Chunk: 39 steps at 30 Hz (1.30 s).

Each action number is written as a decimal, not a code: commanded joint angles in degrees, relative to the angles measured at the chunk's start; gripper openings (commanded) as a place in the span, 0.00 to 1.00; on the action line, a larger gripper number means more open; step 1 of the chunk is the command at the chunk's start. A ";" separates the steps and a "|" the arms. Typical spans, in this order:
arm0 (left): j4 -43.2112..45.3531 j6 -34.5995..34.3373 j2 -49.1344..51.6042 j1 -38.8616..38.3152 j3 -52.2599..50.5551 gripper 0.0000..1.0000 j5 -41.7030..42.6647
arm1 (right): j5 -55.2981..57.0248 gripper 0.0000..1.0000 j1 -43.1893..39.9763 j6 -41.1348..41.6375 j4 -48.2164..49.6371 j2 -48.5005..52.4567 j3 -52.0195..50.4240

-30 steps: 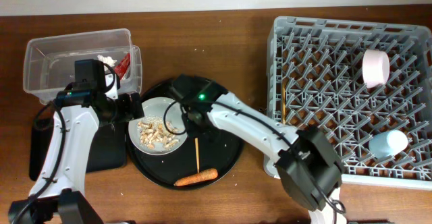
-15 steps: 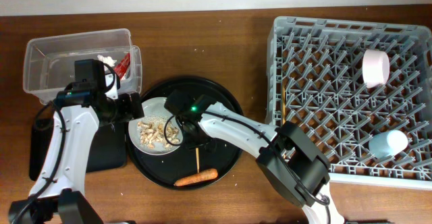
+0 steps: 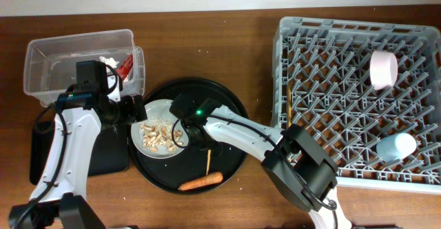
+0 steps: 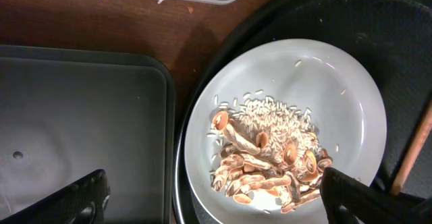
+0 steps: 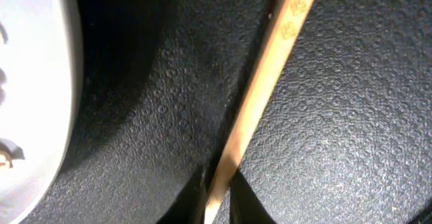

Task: Sort waste into correct bins and load items into the dishwasher rack
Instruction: 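Grasp the second chopstick with the right gripper and place it in the rack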

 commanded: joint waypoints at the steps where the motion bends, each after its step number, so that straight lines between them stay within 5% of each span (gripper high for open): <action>1: -0.04 -0.55 -0.98 0.15 0.22 0.99 0.63 | -2.58 0.04 0.20 1.03 1.92 0.79 -1.20; 10: -0.07 -0.55 -0.98 0.15 0.22 0.99 0.63 | -1.49 0.04 -7.65 -1.84 -0.46 -9.11 4.92; 16: -0.04 -0.55 -0.98 0.15 0.22 0.99 0.63 | 6.03 0.04 -21.18 -7.98 -11.76 -24.50 4.92; 20: -0.04 -0.55 -0.98 0.15 0.22 0.99 0.66 | 4.48 0.04 -32.30 -12.26 -19.50 -25.44 3.61; 32: -0.07 -0.57 -0.98 0.13 0.22 0.99 0.66 | -0.94 0.06 -34.18 -13.49 -6.91 -25.29 -14.71; 39: -0.07 -0.57 -0.98 0.13 0.22 0.99 0.66 | -0.94 0.33 -34.21 -13.49 -6.71 -26.99 -14.32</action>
